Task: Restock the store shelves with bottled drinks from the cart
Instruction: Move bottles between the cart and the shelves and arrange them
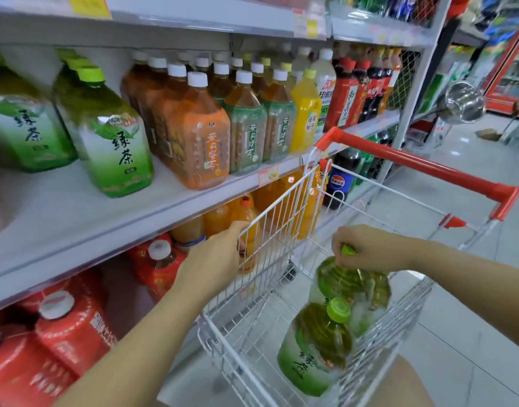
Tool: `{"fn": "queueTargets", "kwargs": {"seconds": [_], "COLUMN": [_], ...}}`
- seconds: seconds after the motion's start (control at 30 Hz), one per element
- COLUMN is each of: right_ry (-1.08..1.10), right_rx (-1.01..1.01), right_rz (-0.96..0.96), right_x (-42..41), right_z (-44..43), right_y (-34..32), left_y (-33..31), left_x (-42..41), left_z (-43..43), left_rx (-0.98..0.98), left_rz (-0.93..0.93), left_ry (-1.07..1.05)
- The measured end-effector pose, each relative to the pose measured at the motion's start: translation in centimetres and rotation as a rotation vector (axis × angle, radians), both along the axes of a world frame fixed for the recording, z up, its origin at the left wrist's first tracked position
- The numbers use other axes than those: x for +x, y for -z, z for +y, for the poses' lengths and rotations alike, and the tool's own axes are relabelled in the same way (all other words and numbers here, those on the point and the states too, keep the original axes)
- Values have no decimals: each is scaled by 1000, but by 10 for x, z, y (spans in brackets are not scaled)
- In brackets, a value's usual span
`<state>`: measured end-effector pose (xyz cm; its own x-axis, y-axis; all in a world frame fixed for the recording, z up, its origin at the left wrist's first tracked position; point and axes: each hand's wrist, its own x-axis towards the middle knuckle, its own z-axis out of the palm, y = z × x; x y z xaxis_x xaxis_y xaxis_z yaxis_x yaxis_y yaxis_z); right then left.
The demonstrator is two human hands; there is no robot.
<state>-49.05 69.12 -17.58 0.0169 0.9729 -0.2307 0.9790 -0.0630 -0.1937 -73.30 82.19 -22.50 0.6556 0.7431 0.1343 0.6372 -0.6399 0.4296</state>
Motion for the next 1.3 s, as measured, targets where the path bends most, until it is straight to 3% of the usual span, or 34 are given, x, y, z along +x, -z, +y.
{"fn": "queueTargets", "kwargs": {"seconds": [0.2,0.27,0.33,0.4,0.6,0.87,1.0,1.13,1.3], "right_ry": [-64,-80,-97,-120,-226,-374,-254,74,150], "right_rx": [348,454,542,611,676,705,686,697,598], "right_rz": [85,121,175,247,430,580,683,373,81], "right_x": [-38,-55,-71,-87,-145,-206,-196,-157,-152], "right_z": [20,29,40,52,78,118,142,182,217], "right_y": [-95,-115,-130,-139,-153,-154,-137,-104,-83], "left_y": [2,-1,-12,-28,-67,-81,-78,-82,-84], "left_x": [-5,-8,-17,-29,-55,-102,-127,-149,-161], "left_z": [-2,-2,-3,-6,-20,6,23,49,84], "left_rx": [64,56,-49,-157,-160,55,130,225,264], "left_rz": [-118,-335,-674,-871,-837,-976,-1023,-1045,-1041], "left_ry": [55,81,14,-51,84,-108,-231,-361,-495]}}
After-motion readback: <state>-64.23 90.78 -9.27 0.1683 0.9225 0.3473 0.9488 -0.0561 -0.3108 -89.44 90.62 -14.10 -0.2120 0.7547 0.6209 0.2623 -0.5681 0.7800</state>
